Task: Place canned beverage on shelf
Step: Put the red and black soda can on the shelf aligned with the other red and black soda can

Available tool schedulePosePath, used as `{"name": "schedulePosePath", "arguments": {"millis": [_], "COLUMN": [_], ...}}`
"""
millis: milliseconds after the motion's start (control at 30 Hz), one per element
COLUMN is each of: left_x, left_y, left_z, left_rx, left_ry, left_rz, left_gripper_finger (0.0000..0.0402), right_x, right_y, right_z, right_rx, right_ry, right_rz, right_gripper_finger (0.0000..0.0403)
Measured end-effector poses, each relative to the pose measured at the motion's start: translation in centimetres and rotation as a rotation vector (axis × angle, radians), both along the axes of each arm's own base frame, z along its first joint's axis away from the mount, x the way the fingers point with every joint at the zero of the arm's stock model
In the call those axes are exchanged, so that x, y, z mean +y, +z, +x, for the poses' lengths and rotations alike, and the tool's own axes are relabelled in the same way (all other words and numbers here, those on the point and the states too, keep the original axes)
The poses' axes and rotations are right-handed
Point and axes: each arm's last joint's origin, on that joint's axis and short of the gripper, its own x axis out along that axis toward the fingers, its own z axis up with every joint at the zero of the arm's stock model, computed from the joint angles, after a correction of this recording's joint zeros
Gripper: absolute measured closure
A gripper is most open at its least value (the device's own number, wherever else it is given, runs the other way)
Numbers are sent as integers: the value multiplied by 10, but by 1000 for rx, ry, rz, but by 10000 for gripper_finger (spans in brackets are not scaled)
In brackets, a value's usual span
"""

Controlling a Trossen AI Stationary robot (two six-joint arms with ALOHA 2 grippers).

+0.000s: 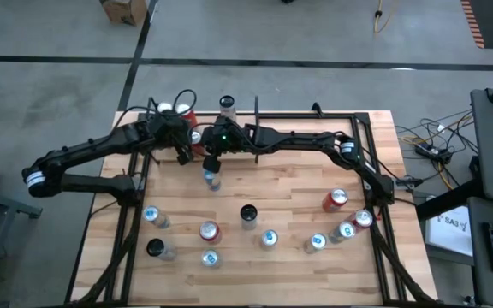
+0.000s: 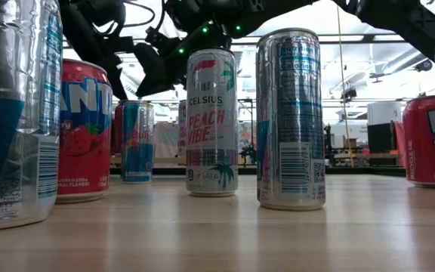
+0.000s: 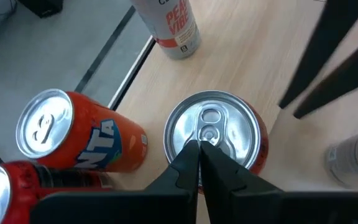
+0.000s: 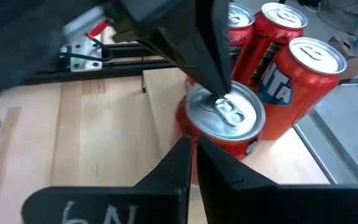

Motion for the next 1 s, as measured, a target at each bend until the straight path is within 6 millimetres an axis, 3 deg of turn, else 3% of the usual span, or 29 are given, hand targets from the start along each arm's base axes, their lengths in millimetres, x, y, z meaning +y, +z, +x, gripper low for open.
{"name": "schedulePosePath", "arguments": {"millis": [567,1000], "left_x": [-2,-7], "left_y": [1,6], "left_z": [-1,-7], "left_rx": [-88,-181], "left_ry": [85,152], "left_rz": [-91,-157], "left_gripper_finger": [402,402], "right_x": [-8,-25], "right_y": [-24,-25], "right_z": [0,-3], "right_rx": [-92,-100], "right_ry": [-16,-45], "right_rz": [-15,-27], "right_gripper_finger": [390,390]}}
